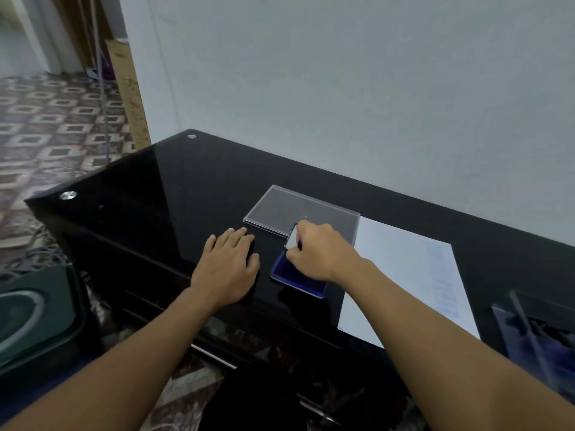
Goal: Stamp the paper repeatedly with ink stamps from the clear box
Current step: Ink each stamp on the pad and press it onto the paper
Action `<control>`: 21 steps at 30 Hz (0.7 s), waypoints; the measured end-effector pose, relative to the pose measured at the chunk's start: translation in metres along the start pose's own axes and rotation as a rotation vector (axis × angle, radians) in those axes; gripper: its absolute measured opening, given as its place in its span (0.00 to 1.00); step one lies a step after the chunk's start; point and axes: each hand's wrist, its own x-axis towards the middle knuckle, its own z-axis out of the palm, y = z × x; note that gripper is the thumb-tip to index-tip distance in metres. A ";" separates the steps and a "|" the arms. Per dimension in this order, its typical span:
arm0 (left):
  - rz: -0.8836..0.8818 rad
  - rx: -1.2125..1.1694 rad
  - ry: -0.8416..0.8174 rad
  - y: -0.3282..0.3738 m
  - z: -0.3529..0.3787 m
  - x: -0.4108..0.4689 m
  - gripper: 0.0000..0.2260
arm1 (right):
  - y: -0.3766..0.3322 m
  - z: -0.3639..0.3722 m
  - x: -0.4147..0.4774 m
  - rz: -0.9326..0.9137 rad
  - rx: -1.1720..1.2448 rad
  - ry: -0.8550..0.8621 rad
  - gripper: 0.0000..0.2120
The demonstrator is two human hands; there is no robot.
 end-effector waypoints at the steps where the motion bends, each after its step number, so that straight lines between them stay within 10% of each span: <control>1: 0.002 0.002 0.008 0.000 0.001 0.000 0.23 | 0.000 0.002 0.001 -0.001 -0.009 0.000 0.08; 21: -0.005 0.016 0.065 0.002 0.002 -0.001 0.22 | -0.001 0.033 0.013 0.013 0.016 0.128 0.06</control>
